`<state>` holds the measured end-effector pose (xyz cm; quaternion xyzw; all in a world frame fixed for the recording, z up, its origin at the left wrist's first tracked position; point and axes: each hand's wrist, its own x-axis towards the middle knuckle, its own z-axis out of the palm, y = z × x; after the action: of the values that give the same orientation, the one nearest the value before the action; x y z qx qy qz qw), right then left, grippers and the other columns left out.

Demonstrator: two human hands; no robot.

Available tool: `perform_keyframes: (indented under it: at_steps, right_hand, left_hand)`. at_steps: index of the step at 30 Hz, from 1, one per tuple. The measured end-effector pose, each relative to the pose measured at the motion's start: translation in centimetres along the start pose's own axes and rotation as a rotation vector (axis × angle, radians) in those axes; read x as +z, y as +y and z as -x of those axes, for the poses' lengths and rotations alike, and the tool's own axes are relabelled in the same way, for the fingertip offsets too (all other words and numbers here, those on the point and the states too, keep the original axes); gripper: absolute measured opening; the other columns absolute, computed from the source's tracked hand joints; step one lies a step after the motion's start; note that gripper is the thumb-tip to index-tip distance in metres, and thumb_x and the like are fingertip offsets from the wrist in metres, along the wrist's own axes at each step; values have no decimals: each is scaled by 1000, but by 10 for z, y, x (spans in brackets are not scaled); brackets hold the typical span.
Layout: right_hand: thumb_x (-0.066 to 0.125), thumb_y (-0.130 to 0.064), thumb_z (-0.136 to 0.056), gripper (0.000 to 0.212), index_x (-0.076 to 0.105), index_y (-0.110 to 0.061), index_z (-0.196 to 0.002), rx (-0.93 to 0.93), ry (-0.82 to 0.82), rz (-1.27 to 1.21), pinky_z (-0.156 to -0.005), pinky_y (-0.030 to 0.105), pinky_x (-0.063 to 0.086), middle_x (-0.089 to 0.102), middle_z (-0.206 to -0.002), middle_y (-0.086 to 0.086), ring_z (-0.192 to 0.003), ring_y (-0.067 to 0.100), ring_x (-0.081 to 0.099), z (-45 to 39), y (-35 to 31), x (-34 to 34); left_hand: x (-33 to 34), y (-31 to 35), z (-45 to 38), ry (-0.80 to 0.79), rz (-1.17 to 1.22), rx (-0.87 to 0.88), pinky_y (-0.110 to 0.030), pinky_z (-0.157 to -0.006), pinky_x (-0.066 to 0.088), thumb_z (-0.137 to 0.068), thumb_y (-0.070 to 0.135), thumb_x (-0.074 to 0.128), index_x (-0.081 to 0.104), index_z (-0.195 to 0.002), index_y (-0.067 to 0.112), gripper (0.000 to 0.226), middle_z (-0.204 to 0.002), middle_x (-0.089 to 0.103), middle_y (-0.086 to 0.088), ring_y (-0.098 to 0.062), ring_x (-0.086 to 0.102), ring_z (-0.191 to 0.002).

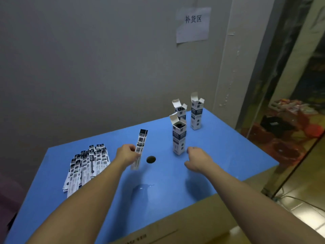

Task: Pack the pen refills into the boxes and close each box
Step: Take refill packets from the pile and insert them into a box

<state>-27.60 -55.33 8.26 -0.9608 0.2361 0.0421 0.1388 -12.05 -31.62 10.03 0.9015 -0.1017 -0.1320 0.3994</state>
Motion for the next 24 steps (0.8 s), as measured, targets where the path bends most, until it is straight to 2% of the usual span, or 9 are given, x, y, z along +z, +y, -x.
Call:
perform_keyframes:
  at_steps: [4,8,11,13,20,24]
  right_hand:
    - [58,-27,-89,44,48,-9,-128,-37,15,20,-89,37,47,51,-128,10,-119,30,51,7,56,-13]
    - [59,-28,-89,44,48,-10,-128,-56,-5,32,-90,40,50,51,-128,10,-116,29,52,2,113,-26]
    - [59,-28,-89,44,48,-10,-128,-67,-30,44,-90,40,50,51,-128,9,-116,29,52,-9,143,-32]
    - [59,-27,-89,45,47,-10,-129,-79,-45,46,-91,40,50,50,-128,9,-117,29,51,-18,155,-34]
    - [59,-28,-88,45,47,-11,-127,-183,-105,54,-93,40,50,50,-128,8,-118,28,51,-70,160,-34]
    - [60,-28,-88,45,47,-11,-127,-238,-128,46,-93,39,49,50,-128,8,-118,27,51,-110,152,-34]
  left_hand:
    - [34,19,-1,54,32,-45,-31,-71,47,-84,7,73,72,-82,14,7,-93,71,-9,-25,63,-86]
    - [69,37,4,122,73,-84,-29,-69,47,-84,4,72,71,-82,14,10,-88,70,-8,-23,63,-80]
    - [87,43,6,134,108,-115,-38,-84,56,-83,4,73,73,-81,15,12,-90,73,-7,-25,69,-86]
    - [93,47,7,154,107,-135,-40,-86,57,-82,4,74,72,-80,16,11,-92,74,-8,-27,70,-90]
    - [105,56,-21,242,144,-199,-29,-60,46,-86,6,72,71,-83,12,7,-86,67,-8,-25,61,-82]
    - [118,57,-48,276,212,-235,-38,-83,56,-85,7,73,71,-80,18,13,-94,72,-8,-27,67,-93]
